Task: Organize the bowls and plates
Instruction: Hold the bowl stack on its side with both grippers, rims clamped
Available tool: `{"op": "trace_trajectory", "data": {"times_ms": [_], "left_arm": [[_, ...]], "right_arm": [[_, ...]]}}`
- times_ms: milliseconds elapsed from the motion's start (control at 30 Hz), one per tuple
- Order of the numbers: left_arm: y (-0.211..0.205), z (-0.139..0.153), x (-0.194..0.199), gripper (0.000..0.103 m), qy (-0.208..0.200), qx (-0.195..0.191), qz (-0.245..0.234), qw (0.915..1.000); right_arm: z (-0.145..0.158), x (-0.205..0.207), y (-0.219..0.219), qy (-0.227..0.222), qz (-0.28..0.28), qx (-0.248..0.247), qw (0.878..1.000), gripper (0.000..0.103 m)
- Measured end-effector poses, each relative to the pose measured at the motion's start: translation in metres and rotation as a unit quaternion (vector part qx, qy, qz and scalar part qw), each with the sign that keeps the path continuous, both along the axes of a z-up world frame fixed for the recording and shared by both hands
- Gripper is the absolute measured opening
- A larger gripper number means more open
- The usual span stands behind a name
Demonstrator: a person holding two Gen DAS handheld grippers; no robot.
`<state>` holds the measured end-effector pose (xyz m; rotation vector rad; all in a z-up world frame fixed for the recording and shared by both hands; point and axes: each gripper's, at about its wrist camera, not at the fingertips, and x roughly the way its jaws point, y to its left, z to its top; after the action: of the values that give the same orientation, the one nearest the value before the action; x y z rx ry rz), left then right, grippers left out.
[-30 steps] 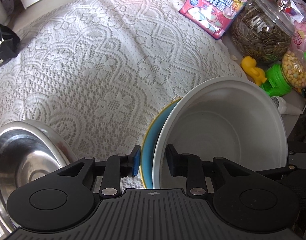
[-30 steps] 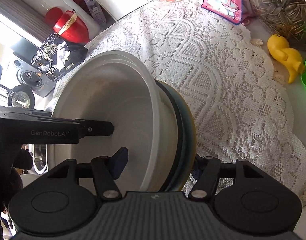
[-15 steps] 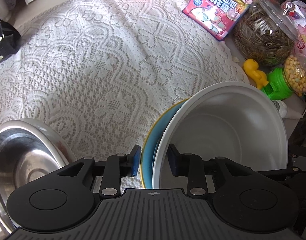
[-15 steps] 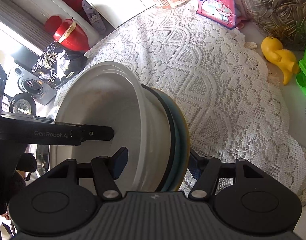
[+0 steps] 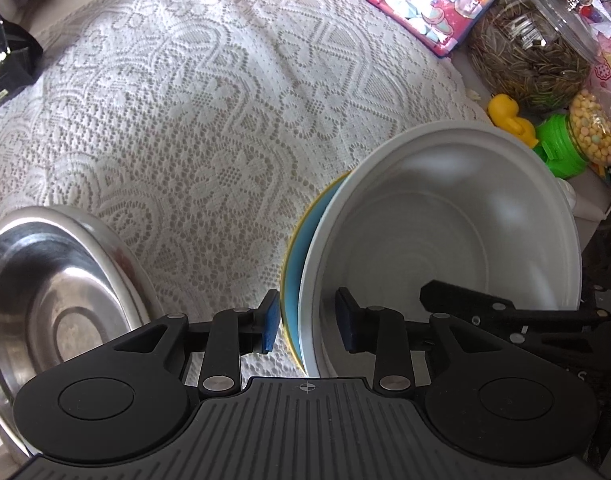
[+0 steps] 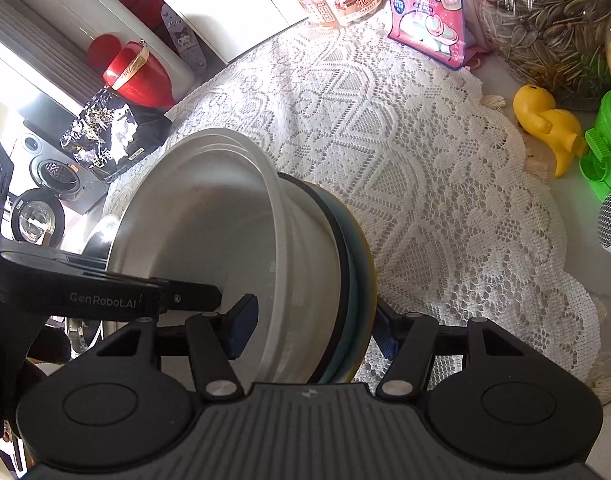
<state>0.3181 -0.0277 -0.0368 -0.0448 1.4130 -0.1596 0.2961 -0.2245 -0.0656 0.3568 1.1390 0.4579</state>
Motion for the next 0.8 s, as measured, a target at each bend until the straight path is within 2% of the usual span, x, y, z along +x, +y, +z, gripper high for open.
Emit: {"op": "trace_trajectory", "data": {"times_ms": [200,333,433,467,500,567,667,767,800], "left_arm": [[-0.002,0.001,0.006,0.031,-0.015,0.001,0.010,0.9998],[0.004,0.000,0.009,0.031,-0.009,-0.018,0.012,0.9997],[0.013,-0.003,0.009,0.043,-0.006,-0.029,0.029,0.9992],[0.015,-0.003,0.008,0.051,-0.006,-0.024,0.032,0.9992],[0.015,-0.003,0.007,0.052,-0.006,-0.022,0.033,0.9992],[0.009,-0.001,0.006,0.051,-0.012,-0.010,0.022,0.9996],[0.001,0.001,0.009,0.041,-0.015,-0.001,0.008,0.9999],[0.002,0.002,0.010,0.032,-0.007,-0.011,0.009,0.9999],[0.003,0.001,0.009,0.036,0.001,-0.021,0.013,0.9997]], "right_arm": [[-0.001,0.002,0.003,0.003,0.000,0.001,1.000,0.062],[-0.001,0.003,0.002,0.003,0.002,0.003,1.000,0.062],[-0.001,0.003,0.002,0.004,0.002,0.002,1.000,0.062],[-0.001,0.003,0.003,0.003,0.002,0.001,1.000,0.062],[-0.001,0.003,0.003,0.003,0.003,0.000,1.000,0.062],[0.000,0.003,0.004,0.002,0.004,-0.003,1.000,0.062],[0.000,0.003,0.004,0.003,0.004,-0.005,1.000,0.062],[0.001,0.003,0.004,0.003,0.004,-0.006,1.000,0.062],[0.001,0.003,0.004,0.003,0.004,-0.006,1.000,0.062]]}}
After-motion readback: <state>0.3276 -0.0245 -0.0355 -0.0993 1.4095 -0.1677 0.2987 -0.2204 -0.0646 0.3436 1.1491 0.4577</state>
